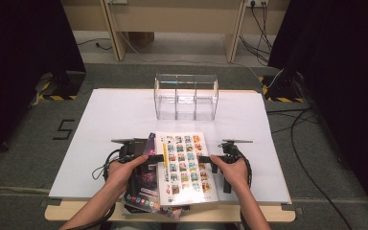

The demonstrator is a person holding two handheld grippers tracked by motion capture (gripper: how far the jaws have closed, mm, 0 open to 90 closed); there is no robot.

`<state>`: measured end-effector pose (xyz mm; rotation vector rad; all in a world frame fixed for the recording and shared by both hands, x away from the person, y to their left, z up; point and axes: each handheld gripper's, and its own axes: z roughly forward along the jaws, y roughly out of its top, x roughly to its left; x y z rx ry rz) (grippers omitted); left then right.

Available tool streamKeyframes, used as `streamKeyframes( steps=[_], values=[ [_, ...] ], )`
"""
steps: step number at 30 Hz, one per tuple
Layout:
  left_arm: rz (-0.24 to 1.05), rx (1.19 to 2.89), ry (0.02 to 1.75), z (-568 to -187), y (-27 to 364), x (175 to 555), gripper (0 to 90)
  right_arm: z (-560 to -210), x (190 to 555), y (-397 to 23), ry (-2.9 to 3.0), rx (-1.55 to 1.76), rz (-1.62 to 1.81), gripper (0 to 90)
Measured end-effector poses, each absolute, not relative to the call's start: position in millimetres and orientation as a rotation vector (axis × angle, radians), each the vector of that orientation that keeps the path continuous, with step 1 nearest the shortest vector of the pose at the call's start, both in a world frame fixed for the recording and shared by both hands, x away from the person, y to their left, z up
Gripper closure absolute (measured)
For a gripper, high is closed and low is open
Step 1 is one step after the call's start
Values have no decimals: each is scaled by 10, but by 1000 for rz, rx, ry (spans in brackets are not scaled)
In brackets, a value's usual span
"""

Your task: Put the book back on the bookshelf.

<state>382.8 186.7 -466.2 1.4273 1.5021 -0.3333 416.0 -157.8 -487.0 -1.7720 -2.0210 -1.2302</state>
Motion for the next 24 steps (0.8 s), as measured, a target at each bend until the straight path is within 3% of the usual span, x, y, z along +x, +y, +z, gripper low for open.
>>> streamKeyframes(
  steps=[13,17,22,24],
  values=[
    [-451,1479,1494,-4782,1623,3775,577,-4874,4154,-1579,-2010,-1777,-1232,461],
    [-428,1517,1488,-4838,1603,3800,710,-4876,4158,-1588,-2009,-1769,-1235,461],
    [-321,1648,1342,-4719,1614,3737,744,-4852,4198,-1604,-2045,-1741,-1259,478],
    [-349,1664,1346,-4705,1669,3730,753,-4812,4235,-1600,-2055,-1734,-1269,468]
  ],
)
